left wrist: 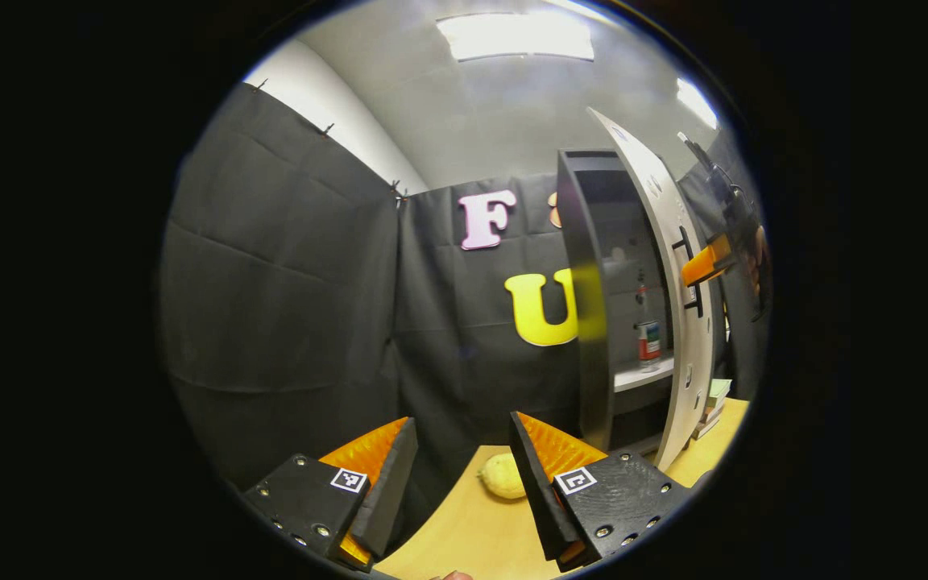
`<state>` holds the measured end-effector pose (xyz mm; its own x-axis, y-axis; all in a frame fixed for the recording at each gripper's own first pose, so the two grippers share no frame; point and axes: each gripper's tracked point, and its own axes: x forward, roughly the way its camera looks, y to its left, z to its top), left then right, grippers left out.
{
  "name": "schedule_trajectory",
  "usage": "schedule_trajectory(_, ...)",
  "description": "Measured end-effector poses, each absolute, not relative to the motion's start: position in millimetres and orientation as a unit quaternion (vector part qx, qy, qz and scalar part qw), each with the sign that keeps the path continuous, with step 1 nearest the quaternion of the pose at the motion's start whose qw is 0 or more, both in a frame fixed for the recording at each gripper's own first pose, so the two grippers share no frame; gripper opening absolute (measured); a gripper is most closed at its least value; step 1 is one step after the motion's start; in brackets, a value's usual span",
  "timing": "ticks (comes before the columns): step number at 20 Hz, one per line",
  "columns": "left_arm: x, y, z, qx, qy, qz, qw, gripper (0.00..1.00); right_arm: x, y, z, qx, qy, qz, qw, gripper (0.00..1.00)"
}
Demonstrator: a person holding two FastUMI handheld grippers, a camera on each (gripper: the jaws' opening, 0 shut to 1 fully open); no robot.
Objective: Open the cabinet door with the right hand, grasp the bottle in the cabinet with the left hand and place it on the coaster, then close the cabinet door with the right hand.
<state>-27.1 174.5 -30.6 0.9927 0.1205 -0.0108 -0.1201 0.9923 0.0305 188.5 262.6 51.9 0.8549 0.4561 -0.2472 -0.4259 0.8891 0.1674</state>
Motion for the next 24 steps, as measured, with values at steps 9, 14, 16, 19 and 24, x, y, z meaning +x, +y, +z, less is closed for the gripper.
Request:
schedule_trajectory(9,-9,100,-24,0.004,0.000,-0.014,1.000,0.67,180,245,51,0.060,0.150,0.210,0.964,0.24)
schedule_trajectory(14,-6,33,-13,0.003,-0.008,-0.056,0.998,0.64,173,230,51,0.059,0.152,0.197,0.967,0.20)
schedule_trajectory(16,-8,6,-10,0.001,-0.007,-0.068,0.998,0.66,171,225,51,0.054,0.153,0.196,0.967,0.23)
schedule_trajectory(19,-13,-28,-7,-0.007,-0.004,-0.082,0.997,0.67,169,218,50,0.046,0.153,0.199,0.967,0.23)
schedule_trajectory(24,-18,-72,1,-0.008,-0.008,-0.088,0.996,0.66,168,210,50,0.051,0.156,0.211,0.964,0.23)
